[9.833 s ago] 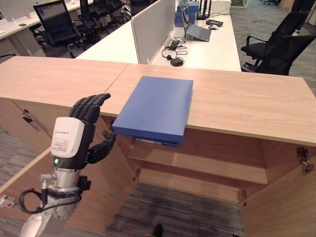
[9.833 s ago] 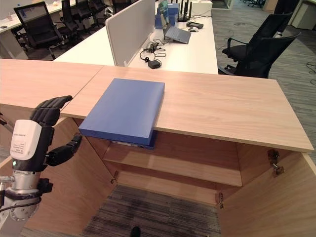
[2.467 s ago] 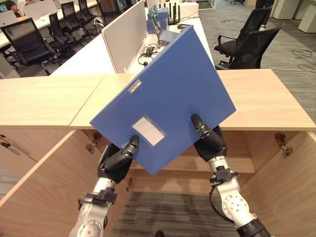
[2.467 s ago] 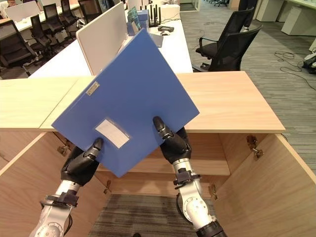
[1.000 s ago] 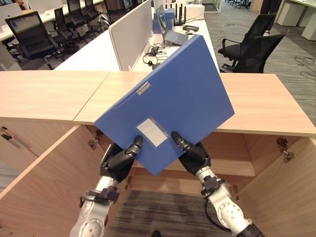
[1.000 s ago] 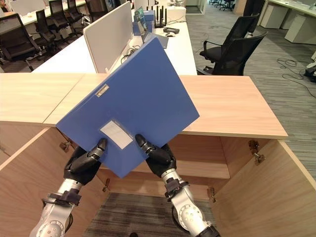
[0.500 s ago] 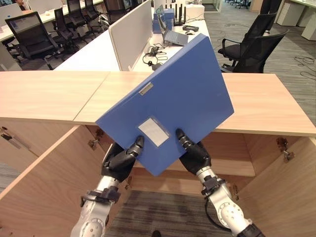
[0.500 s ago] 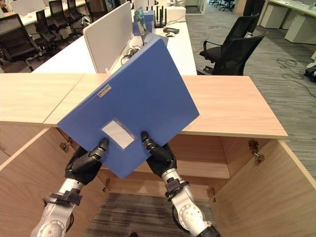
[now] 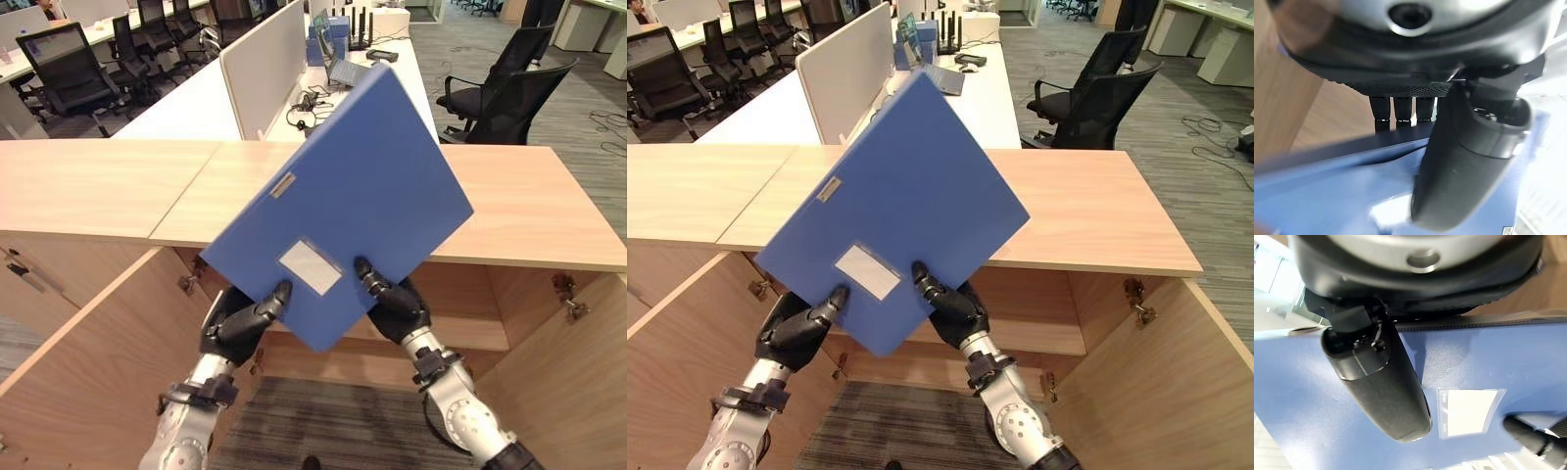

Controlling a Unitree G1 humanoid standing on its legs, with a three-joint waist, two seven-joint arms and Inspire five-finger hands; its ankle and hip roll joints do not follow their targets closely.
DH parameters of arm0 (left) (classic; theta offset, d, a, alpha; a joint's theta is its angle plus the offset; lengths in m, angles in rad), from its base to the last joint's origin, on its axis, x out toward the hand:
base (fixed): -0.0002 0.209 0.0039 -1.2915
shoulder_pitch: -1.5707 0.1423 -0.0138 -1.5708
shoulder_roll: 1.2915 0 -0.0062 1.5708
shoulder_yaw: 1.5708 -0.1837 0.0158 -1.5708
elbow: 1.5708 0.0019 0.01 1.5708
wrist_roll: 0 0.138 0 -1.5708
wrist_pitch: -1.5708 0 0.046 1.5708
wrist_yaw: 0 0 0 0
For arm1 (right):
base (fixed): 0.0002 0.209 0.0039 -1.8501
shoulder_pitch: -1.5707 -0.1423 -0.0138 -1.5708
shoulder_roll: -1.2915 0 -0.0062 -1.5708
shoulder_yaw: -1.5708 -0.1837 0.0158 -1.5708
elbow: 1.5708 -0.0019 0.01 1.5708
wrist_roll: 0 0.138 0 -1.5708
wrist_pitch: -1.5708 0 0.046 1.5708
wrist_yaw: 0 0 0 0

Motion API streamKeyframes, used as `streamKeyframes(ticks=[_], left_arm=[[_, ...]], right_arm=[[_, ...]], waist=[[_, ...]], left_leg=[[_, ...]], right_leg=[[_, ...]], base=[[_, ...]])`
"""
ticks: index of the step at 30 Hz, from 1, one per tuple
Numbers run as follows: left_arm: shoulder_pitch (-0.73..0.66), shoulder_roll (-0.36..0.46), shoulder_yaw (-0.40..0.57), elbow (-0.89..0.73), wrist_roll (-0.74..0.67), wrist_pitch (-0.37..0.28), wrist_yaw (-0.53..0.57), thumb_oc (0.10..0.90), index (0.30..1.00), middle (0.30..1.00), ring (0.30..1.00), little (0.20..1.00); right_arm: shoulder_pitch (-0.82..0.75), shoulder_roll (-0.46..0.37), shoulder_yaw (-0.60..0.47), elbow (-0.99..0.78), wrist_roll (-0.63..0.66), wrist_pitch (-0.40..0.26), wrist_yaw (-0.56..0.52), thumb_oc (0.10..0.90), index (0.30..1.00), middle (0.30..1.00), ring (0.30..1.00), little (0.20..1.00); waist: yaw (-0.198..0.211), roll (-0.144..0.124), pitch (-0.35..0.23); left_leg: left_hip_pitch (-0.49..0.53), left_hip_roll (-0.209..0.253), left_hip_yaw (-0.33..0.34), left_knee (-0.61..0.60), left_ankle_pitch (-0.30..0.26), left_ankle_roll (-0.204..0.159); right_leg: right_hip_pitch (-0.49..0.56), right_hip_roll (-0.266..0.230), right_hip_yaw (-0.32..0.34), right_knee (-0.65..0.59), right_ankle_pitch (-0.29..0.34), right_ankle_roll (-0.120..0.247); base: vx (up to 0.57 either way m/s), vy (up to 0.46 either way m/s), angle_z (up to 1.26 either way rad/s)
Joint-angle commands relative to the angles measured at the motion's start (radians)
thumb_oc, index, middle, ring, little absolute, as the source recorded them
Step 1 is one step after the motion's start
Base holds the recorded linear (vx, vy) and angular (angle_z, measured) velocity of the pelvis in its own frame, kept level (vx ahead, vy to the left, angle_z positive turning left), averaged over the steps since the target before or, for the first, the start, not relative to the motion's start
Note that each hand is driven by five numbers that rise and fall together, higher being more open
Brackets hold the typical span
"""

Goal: Put the empty folder in the office cabinet

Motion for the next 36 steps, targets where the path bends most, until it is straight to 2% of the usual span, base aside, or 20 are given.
streamKeyframes(ticks=[1, 3, 5, 6, 7, 10, 12, 15, 17, 20, 21, 22, 24, 25, 28, 29, 32, 33, 35, 36], left_arm=[[-0.063, -0.002, 0.168, 0.136, 0.092, -0.14, 0.033, 0.8, 0.9, 0.9, 0.9, 0.9], [-0.054, -0.013, 0.198, 0.243, 0.156, -0.15, 0.07, 0.8, 0.9, 0.9, 0.9, 0.9], [-0.041, -0.033, 0.199, 0.472, 0.278, -0.137, 0.113, 0.8, 0.9, 0.9, 0.9, 0.9], [-0.042, -0.033, 0.198, 0.473, 0.278, -0.138, 0.113, 0.8, 0.9, 0.9, 0.9, 0.9], [-0.046, -0.035, 0.17, 0.605, 0.37, -0.122, 0.114, 0.8, 0.9, 0.9, 0.9, 0.9], [-0.047, -0.041, 0.15, 0.687, 0.428, -0.11, 0.113, 0.8, 0.9, 0.9, 0.9, 0.9], [-0.063, -0.065, 0.098, 0.907, 0.584, -0.088, 0.109, 0.8, 0.9, 0.9, 0.9, 0.9], [-0.077, -0.081, 0.067, 1.004, 0.67, -0.079, 0.112, 0.8, 0.9, 0.9, 0.9, 0.9], [-0.097, -0.111, -0.018, 1.181, 0.894, -0.054, 0.125, 0.8, 0.9, 0.9, 0.9, 0.9], [-0.091, -0.123, -0.036, 1.207, 0.934, -0.052, 0.13, 0.8, 0.9, 0.9, 0.9, 0.9], [-0.092, -0.122, -0.049, 1.203, 0.936, -0.055, 0.128, 0.8, 0.9, 0.9, 0.9, 0.9], [-0.092, -0.122, -0.048, 1.203, 0.935, -0.055, 0.128, 0.8, 0.9, 0.9, 0.9, 0.9], [-0.102, -0.123, -0.048, 1.209, 0.911, -0.054, 0.133, 0.8, 0.9, 0.9, 0.9, 0.9], [-0.102, -0.123, -0.047, 1.21, 0.911, -0.054, 0.133, 0.8, 0.9, 0.9, 0.9, 0.9], [-0.127, -0.115, -0.058, 1.212, 0.88, -0.056, 0.146, 0.8, 0.9, 0.9, 0.9, 0.9], [-0.127, -0.115, -0.058, 1.213, 0.88, -0.056, 0.146, 0.8, 0.9, 0.9, 0.9, 0.9], [-0.151, -0.106, -0.08, 1.192, 0.864, -0.066, 0.163, 0.8, 0.9, 0.9, 0.9, 0.9], [-0.159, -0.107, -0.1, 1.183, 0.854, -0.061, 0.166, 0.8, 0.9, 0.9, 0.9, 0.9], [-0.161, -0.107, -0.109, 1.183, 0.845, -0.057, 0.169, 0.8, 0.9, 0.9, 0.9, 0.9], [-0.171, -0.107, -0.138, 1.175, 0.827, -0.053, 0.179, 0.8, 0.9, 0.9, 0.9, 0.9]], right_arm=[[-0.074, -0.02, -0.13, -0.239, -0.111, -0.045, 0.121, 0.4, 0.3, 0.3, 0.3, 0.3], [-0.071, -0.043, -0.155, -0.26, -0.139, -0.04, 0.136, 0.4, 0.3, 0.3, 0.3, 0.3], [-0.072, -0.106, -0.181, -0.3, -0.226, -0.025, 0.159, 0.4, 0.3, 0.3, 0.3, 0.3], [-0.072, -0.106, -0.181, -0.301, -0.226, -0.025, 0.159, 0.4, 0.3, 0.3, 0.3, 0.3], [-0.078, -0.143, -0.199, -0.311, -0.292, -0.023, 0.166, 0.4, 0.3, 0.3, 0.3, 0.3], [-0.082, -0.162, -0.201, -0.308, -0.326, -0.018, 0.172, 0.4, 0.3, 0.3, 0.3, 0.3], [-0.091, -0.205, -0.199, -0.303, -0.432, -0.023, 0.18, 0.4, 0.3, 0.3, 0.3, 0.3], [-0.096, -0.23, -0.188, -0.312, -0.482, -0.027, 0.189, 0.4, 0.3, 0.3, 0.3, 0.3], [-0.119, -0.22, -0.106, -0.219, -0.581, -0.027, 0.171, 0.4, 0.3, 0.3, 0.3, 0.3], [-0.136, -0.234, -0.067, -0.184, -0.662, -0.033, 0.164, 0.4, 0.3, 0.3, 0.3, 0.3], [-0.159, -0.249, -0.029, -0.141, -0.762, -0.047, 0.144, 0.4, 0.3, 0.3, 0.3, 0.3], [-0.161, -0.248, -0.027, -0.139, -0.764, -0.049, 0.143, 0.4, 0.3, 0.3, 0.3, 0.3], [-0.192, -0.257, 0.033, -0.073, -0.901, -0.069, 0.1, 0.4, 0.3, 0.3, 0.3, 0.3], [-0.194, -0.256, 0.035, -0.07, -0.902, -0.07, 0.099, 0.4, 0.3, 0.3, 0.3, 0.3], [-0.191, -0.213, 0.092, 0.087, -0.983, -0.053, 0.077, 0.4, 0.3, 0.3, 0.3, 0.3], [-0.193, -0.211, 0.093, 0.09, -0.984, -0.055, 0.077, 0.4, 0.3, 0.3, 0.3, 0.3], [-0.159, -0.145, 0.097, 0.243, -0.944, -0.033, 0.055, 0.4, 0.3, 0.3, 0.3, 0.3], [-0.131, -0.059, 0.077, 0.377, -0.854, -0.013, 0.041, 0.4, 0.3, 0.3, 0.3, 0.3], [-0.123, -0.023, 0.069, 0.43, -0.812, -0.007, 0.031, 0.4, 0.3, 0.3, 0.3, 0.3], [-0.122, 0.056, 0.032, 0.584, -0.687, 0.006, -0.009, 0.4, 0.3, 0.3, 0.3, 0.3]], waist=[[-0.004, -0.029, -0.025], [-0.001, -0.03, -0.022], [0.005, -0.034, -0.017], [0.005, -0.034, -0.017], [0.005, -0.034, -0.015], [0.006, -0.035, -0.014], [0.008, -0.035, -0.011], [0.011, -0.036, -0.009], [0.029, -0.038, -0.008], [0.036, -0.04, -0.005], [0.047, -0.04, -0.003], [0.046, -0.04, -0.002], [0.063, -0.042, 0.004], [0.061, -0.042, 0.005], [0.085, -0.044, 0.008], [0.083, -0.045, 0.008], [0.097, -0.043, 0.012], [0.105, -0.04, 0.013], [0.108, -0.039, 0.016], [0.117, -0.034, 0.024]], left_leg=[[0.052, 0.038, -0.003, -0.002, -0.108, -0.038], [0.049, 0.039, -0.005, -0.002, -0.106, -0.038], [0.037, 0.037, -0.012, -0.002, -0.1, -0.039], [0.037, 0.037, -0.012, -0.002, -0.1, -0.039], [0.031, 0.037, -0.014, -0.002, -0.097, -0.039], [0.027, 0.036, -0.016, -0.002, -0.095, -0.039], [0.016, 0.036, -0.019, -0.002, -0.091, -0.04], [0.008, 0.036, -0.023, -0.002, -0.089, -0.041], [-0.002, 0.035, -0.032, -0.002, -0.087, -0.044], [-0.004, 0.035, -0.037, -0.002, -0.086, -0.045], [-0.007, 0.034, -0.045, -0.002, -0.084, -0.045], [-0.007, 0.034, -0.045, -0.002, -0.084, -0.045], [-0.015, 0.032, -0.061, -0.002, -0.081, -0.047], [-0.015, 0.032, -0.062, -0.002, -0.08, -0.047], [-0.025, 0.028, -0.092, -0.002, -0.075, -0.05], [-0.026, 0.028, -0.093, -0.002, -0.075, -0.05], [-0.036, 0.024, -0.116, -0.002, -0.068, -0.054], [-0.046, 0.022, -0.128, -0.002, -0.064, -0.056], [-0.049, 0.021, -0.134, -0.002, -0.061, -0.057], [-0.063, 0.015, -0.151, -0.002, -0.057, -0.058]], right_leg=[[0.018, -0.062, -0.049, 0.007, -0.063, 0.053], [0.016, -0.063, -0.052, 0.007, -0.062, 0.053], [0.01, -0.063, -0.059, 0.007, -0.06, 0.056], [0.01, -0.062, -0.059, 0.007, -0.06, 0.056], [0.005, -0.064, -0.061, 0.007, -0.059, 0.057], [0.002, -0.064, -0.063, 0.007, -0.059, 0.058], [-0.007, -0.065, -0.069, 0.007, -0.056, 0.062], [-0.013, -0.066, -0.073, 0.007, -0.056, 0.063], [-0.017, -0.065, -0.084, 0.007, -0.059, 0.061], [-0.015, -0.064, -0.091, 0.007, -0.061, 0.061], [-0.015, -0.064, -0.095, 0.007, -0.062, 0.061], [-0.015, -0.064, -0.095, 0.007, -0.062, 0.061], [-0.013, -0.062, -0.108, 0.007, -0.066, 0.06], [-0.012, -0.062, -0.109, 0.007, -0.067, 0.06], [-0.004, -0.059, -0.138, 0.007, -0.074, 0.058], [-0.003, -0.059, -0.14, 0.007, -0.075, 0.058], [0.001, -0.059, -0.164, 0.007, -0.08, 0.055], [0.002, -0.058, -0.178, 0.007, -0.083, 0.053], [0.002, -0.058, -0.184, 0.007, -0.085, 0.052], [-0.002, -0.057, -0.197, 0.007, -0.089, 0.051]], base=[[0.0, 0.0, 0.0], [0.0, 0.0, 0.0], [0.0, 0.0, 0.0], [-0.03, 0.002, 0.05], [-0.01, 0.004, 0.08], [-0.01, 0.004, 0.16], [-0.02, 0.01, 0.17], [-0.02, -0.002, 0.09], [0.0, -0.011, 0.15], [0.01, -0.005, 0.07], [0.01, -0.001, 0.09], [0.01, -0.002, 0.08], [0.0, -0.006, 0.08], [0.01, -0.008, 0.08], [0.02, -0.015, 0.19], [0.03, -0.015, 0.32], [0.02, -0.014, 0.3], [0.02, -0.008, 0.28], [0.01, -0.013, 0.27], [0.01, -0.017, 0.15]])
